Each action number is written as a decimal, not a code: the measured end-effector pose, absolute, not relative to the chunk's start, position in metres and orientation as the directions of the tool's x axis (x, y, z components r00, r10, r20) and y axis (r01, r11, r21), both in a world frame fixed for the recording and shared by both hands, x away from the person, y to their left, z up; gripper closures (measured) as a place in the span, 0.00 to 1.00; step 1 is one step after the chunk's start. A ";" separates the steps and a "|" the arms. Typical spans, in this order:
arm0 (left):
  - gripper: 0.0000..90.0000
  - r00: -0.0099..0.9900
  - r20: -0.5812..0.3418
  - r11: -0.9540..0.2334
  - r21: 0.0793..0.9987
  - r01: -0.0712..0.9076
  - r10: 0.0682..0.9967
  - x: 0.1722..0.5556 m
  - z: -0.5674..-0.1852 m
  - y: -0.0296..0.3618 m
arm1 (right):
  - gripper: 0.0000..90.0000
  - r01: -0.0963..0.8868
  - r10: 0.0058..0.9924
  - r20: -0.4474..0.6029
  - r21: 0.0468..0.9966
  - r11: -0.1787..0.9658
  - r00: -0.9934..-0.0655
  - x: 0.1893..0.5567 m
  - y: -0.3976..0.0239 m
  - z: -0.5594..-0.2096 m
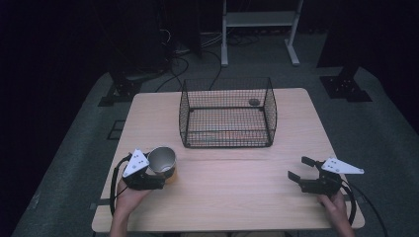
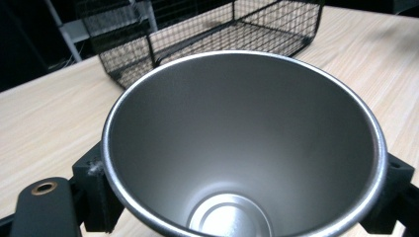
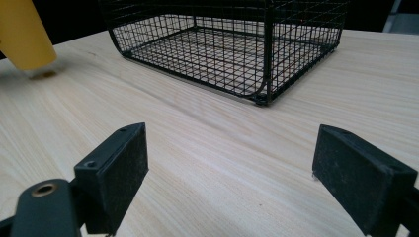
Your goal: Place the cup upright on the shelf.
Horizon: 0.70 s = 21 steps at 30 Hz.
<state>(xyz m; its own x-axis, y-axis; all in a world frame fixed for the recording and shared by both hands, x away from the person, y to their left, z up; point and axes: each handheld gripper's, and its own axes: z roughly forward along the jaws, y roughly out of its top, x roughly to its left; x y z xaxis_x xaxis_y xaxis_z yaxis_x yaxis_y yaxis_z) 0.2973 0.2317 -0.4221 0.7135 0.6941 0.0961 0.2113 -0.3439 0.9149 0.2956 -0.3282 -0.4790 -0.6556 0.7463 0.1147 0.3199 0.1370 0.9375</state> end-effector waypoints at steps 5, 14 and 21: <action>0.15 0.734 0.100 -0.350 0.916 0.194 0.671 0.301 -0.416 0.220 | 0.14 0.319 0.746 0.116 0.938 0.135 -0.655 0.296 -0.328 -0.479; 0.15 0.784 0.117 -0.379 0.912 0.158 0.609 0.313 -0.404 0.194 | 0.14 0.319 0.745 0.116 0.938 0.135 -0.657 0.296 -0.328 -0.479; 0.15 0.814 0.117 -0.392 0.909 0.144 0.569 0.321 -0.399 0.177 | 0.14 0.318 0.745 0.112 0.938 0.139 -0.657 0.296 -0.328 -0.479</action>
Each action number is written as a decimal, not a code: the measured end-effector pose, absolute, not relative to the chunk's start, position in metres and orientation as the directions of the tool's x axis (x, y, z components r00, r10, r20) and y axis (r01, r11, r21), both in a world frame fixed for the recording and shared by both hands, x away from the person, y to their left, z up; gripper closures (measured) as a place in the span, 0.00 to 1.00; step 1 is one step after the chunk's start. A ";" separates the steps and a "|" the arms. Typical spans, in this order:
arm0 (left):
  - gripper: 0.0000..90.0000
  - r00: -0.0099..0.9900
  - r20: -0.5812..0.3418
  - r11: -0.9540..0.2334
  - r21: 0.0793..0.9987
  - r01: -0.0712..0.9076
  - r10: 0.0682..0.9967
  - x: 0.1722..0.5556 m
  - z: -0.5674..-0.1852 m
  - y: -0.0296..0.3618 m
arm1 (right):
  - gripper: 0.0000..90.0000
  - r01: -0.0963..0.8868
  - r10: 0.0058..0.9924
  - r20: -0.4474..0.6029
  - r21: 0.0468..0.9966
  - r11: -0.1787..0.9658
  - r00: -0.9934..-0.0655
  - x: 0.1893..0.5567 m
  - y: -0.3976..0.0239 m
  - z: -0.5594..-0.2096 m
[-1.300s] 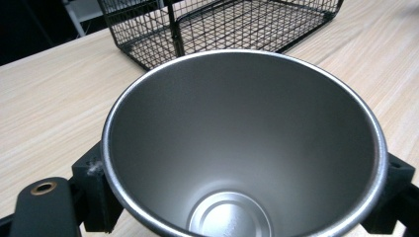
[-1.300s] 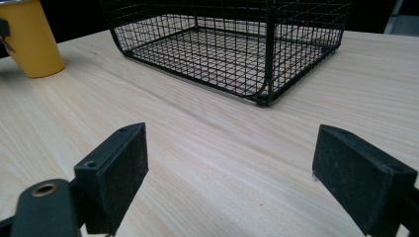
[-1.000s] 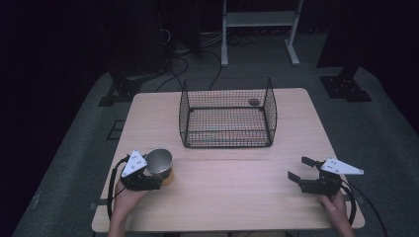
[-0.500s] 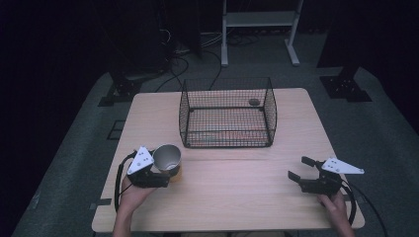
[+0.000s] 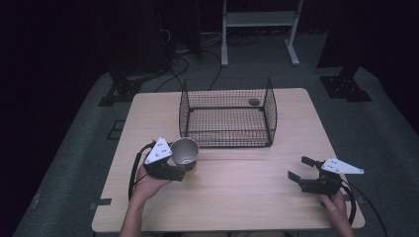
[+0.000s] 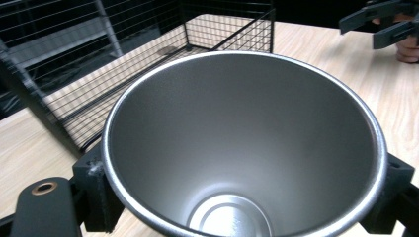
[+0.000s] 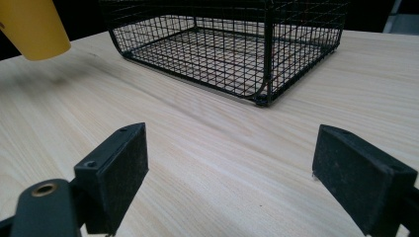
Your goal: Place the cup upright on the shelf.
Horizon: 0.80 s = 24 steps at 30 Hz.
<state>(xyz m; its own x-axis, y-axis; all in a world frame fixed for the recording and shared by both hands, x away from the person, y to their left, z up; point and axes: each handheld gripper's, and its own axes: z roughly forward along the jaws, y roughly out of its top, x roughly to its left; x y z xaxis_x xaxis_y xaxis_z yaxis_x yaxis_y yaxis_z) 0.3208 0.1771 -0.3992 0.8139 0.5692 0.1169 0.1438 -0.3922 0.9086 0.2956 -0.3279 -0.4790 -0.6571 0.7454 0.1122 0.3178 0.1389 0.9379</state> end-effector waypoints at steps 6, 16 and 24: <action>0.15 0.836 0.108 -0.394 0.909 0.136 0.538 0.325 -0.396 0.167 | 0.14 0.315 0.744 0.110 0.938 0.141 -0.659 0.296 -0.328 -0.479; 0.15 0.860 0.109 -0.395 0.911 0.114 0.499 0.334 -0.383 0.150 | 0.14 0.316 0.745 0.111 0.939 0.139 -0.658 0.295 -0.328 -0.479; 0.15 0.878 0.106 -0.398 0.912 0.101 0.466 0.342 -0.376 0.137 | 0.14 0.317 0.747 0.111 0.938 0.139 -0.655 0.295 -0.328 -0.479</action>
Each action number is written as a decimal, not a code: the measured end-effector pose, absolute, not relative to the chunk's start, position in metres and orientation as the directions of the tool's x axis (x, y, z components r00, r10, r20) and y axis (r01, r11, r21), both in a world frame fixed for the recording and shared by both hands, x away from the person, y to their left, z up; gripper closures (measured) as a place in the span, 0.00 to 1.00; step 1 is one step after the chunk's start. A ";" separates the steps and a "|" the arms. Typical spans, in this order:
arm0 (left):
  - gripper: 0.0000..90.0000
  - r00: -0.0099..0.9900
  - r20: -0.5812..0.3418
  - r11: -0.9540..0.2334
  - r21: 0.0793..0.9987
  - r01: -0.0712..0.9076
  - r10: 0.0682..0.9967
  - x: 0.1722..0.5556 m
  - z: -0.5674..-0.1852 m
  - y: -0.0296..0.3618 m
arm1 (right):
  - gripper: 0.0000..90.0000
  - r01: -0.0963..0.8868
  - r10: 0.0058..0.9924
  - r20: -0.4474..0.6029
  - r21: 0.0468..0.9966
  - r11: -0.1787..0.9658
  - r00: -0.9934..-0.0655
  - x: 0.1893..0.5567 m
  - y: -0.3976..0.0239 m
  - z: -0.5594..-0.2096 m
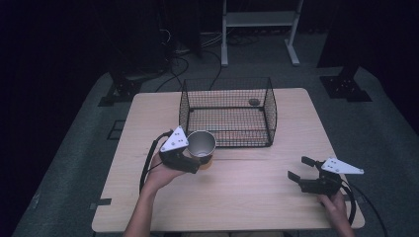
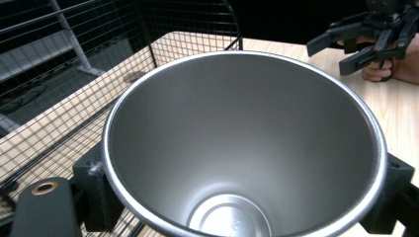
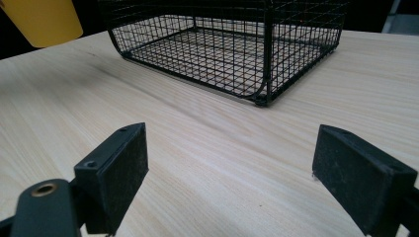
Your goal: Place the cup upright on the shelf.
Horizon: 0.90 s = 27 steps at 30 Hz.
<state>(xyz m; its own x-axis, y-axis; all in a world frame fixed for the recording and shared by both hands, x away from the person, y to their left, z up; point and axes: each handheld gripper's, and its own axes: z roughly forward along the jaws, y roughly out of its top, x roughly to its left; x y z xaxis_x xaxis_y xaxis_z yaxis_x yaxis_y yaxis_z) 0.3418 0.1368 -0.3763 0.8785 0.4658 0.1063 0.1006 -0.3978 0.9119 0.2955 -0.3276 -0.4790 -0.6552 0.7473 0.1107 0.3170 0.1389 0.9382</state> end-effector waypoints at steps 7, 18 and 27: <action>0.15 0.891 0.111 -0.401 0.912 0.085 0.441 0.348 -0.366 0.124 | 0.14 0.315 0.748 0.107 0.938 0.142 -0.656 0.295 -0.327 -0.479; 0.15 0.906 0.121 -0.422 0.904 0.069 0.406 0.367 -0.350 0.103 | 0.14 0.319 0.747 0.116 0.938 0.133 -0.655 0.295 -0.328 -0.479; 0.15 0.915 0.114 -0.427 0.901 0.069 0.387 0.385 -0.339 0.090 | 0.14 0.318 0.745 0.116 0.939 0.134 -0.657 0.295 -0.328 -0.479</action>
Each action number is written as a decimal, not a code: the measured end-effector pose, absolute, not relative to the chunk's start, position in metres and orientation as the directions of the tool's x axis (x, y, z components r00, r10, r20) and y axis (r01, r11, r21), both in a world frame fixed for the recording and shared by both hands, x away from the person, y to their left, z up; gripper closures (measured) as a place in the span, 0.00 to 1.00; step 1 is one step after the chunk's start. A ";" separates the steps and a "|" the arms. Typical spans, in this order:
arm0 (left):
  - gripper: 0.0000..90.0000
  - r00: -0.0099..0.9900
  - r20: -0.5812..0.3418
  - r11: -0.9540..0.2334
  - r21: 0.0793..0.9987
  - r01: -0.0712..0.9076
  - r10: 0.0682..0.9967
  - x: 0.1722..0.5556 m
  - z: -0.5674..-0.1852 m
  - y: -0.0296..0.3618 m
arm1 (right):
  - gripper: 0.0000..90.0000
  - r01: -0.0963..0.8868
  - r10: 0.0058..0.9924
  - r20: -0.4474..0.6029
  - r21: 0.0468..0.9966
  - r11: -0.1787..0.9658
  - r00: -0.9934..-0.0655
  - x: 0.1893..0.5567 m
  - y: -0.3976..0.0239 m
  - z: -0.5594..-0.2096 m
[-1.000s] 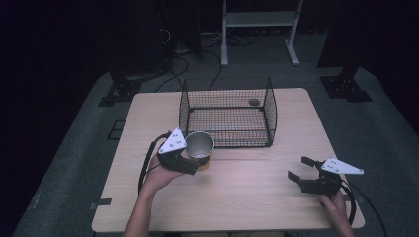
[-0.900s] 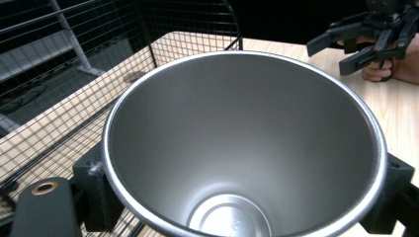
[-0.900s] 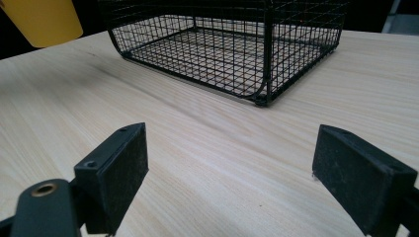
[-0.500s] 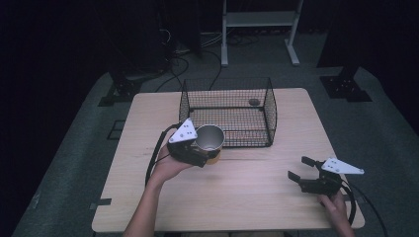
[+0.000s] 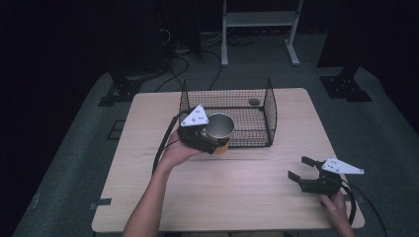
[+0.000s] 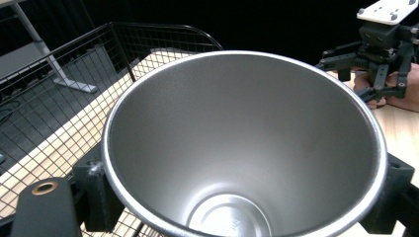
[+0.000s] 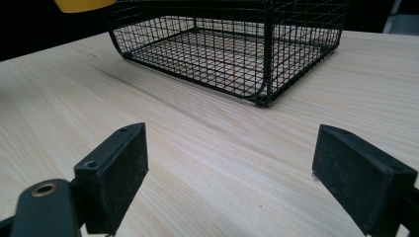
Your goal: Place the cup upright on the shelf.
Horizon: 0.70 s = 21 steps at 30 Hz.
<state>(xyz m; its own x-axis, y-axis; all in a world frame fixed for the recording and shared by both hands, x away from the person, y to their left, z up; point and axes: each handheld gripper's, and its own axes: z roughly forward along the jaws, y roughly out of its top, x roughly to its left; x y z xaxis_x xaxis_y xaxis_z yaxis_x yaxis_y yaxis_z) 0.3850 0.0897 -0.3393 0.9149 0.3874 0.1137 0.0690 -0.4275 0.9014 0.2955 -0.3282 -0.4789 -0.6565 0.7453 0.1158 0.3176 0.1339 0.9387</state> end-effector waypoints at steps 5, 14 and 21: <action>0.15 0.912 0.088 -0.429 0.897 0.103 0.402 0.395 -0.337 0.087 | 0.14 0.317 0.745 0.118 0.939 0.132 -0.657 0.296 -0.328 -0.479; 0.15 0.900 0.070 -0.405 0.906 0.123 0.431 0.419 -0.332 0.087 | 0.14 0.318 0.744 0.121 0.939 0.129 -0.658 0.296 -0.329 -0.479; 0.15 0.899 0.057 -0.400 0.907 0.135 0.434 0.434 -0.330 0.080 | 0.14 0.319 0.743 0.123 0.939 0.127 -0.658 0.296 -0.329 -0.479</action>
